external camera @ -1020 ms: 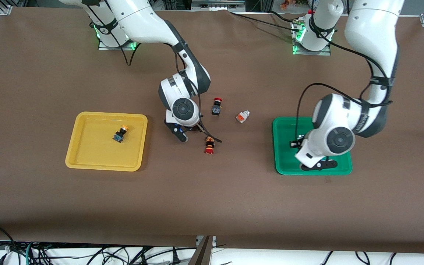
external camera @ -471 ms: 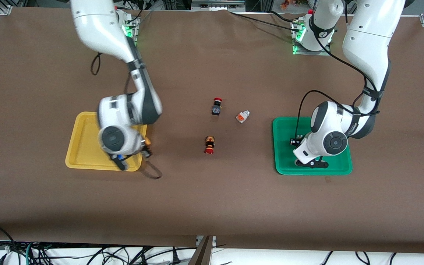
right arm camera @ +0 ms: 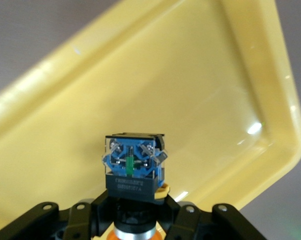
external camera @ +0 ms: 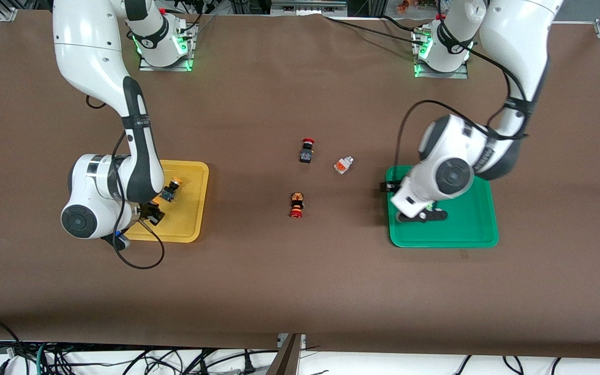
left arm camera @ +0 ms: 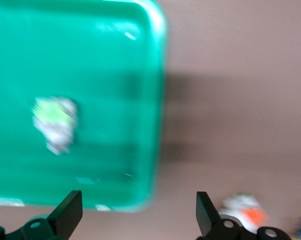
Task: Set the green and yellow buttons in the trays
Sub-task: 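Withdraw the right gripper while the left gripper grasps the orange-white switch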
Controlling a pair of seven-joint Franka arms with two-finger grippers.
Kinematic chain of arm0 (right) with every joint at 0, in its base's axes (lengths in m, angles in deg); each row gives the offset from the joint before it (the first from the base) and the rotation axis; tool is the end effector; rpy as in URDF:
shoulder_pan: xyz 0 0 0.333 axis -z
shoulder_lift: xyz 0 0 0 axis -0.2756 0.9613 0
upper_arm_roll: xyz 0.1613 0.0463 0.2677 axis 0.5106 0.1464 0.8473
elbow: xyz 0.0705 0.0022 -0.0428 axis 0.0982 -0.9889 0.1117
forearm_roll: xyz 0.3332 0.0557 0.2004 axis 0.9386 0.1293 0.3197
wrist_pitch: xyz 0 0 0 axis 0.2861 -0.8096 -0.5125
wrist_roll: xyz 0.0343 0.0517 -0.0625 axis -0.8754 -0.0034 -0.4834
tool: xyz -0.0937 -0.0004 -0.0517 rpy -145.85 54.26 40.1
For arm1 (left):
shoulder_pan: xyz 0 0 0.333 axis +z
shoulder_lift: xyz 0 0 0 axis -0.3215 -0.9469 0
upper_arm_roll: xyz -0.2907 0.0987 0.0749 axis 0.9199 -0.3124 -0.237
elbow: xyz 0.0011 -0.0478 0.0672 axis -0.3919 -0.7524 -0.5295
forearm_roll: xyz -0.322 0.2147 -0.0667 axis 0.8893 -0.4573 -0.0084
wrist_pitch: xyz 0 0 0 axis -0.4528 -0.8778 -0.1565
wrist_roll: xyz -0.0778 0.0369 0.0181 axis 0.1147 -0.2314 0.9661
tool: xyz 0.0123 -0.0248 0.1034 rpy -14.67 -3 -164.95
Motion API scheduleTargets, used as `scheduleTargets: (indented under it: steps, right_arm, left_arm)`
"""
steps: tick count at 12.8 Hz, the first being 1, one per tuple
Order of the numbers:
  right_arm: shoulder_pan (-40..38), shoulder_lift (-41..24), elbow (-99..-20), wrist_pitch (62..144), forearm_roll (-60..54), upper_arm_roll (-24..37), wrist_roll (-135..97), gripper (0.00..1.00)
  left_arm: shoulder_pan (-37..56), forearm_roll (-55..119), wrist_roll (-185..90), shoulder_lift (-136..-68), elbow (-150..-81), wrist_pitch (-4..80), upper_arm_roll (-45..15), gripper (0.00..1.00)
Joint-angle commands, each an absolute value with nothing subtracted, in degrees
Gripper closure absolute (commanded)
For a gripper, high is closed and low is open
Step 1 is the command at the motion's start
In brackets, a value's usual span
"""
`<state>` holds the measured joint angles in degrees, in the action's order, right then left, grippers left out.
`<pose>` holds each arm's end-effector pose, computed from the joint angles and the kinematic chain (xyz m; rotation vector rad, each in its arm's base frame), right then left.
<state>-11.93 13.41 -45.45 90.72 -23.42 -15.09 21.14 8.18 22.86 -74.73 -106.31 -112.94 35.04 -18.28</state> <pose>0.6627 0.0773 0.2126 2.7347 -0.9361 -0.4960 0.5900 -0.2623 0.2829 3.1026 0.2559 -0.4043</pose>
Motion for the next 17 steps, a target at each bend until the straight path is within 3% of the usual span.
scheduleTargets:
  steps: [1, 2, 3, 4, 7, 10, 15, 16, 17]
  right_arm:
    - [-12.0, 12.5, -49.3, 90.7, -25.5, -15.2, 17.4, 1.00]
    - [-12.1, 12.6, -49.7, 90.8, -25.5, -15.2, 17.4, 0.85]
    - [-12.1, 12.7, -49.7, 90.8, -25.5, -15.2, 16.8, 0.50]
    - [-12.3, 12.6, -49.7, 90.3, -26.1, -15.4, 16.7, 0.01]
    - [-12.2, 11.4, -46.9, 86.8, -27.9, -16.1, 16.2, 0.00]
    - [-12.0, 7.8, -43.1, 86.2, -28.2, -17.2, 14.4, 0.00]
    - [-12.0, -10.2, -43.0, 78.9, -28.2, -21.5, 3.4, 0.00]
    - [-12.0, -14.1, -43.6, 76.2, -28.4, -22.0, 1.6, 0.00]
    - [-12.0, -16.9, -44.1, 74.6, -28.4, -23.0, -0.6, 0.00]
  left_arm:
    - [3.4, 22.4, -91.5, -107.3, -114.7, 38.8, -16.0, 0.00]
    - [1.0, 22.4, -95.5, -108.6, -114.6, 39.0, -16.2, 0.00]
    - [-0.4, 22.1, -99.9, -109.3, -114.7, 40.5, -16.1, 0.00]
    - [-0.9, 21.8, -105.0, -109.9, -115.9, 43.1, -16.1, 0.00]
    - [-0.8, 21.8, -111.0, -108.6, -123.5, 52.4, -15.9, 0.00]
    - [-1.5, 21.8, -111.2, -108.4, -126.3, 55.1, -15.7, 0.00]
    - [-2.8, 21.8, -111.5, -110.3, -128.9, 62.5, -15.9, 0.03]
    - [-2.8, 21.9, -111.4, -110.3, -128.9, 62.5, -15.9, 0.31]
    - [-2.8, 21.8, -111.0, -110.1, -128.9, 62.4, -16.0, 0.51]
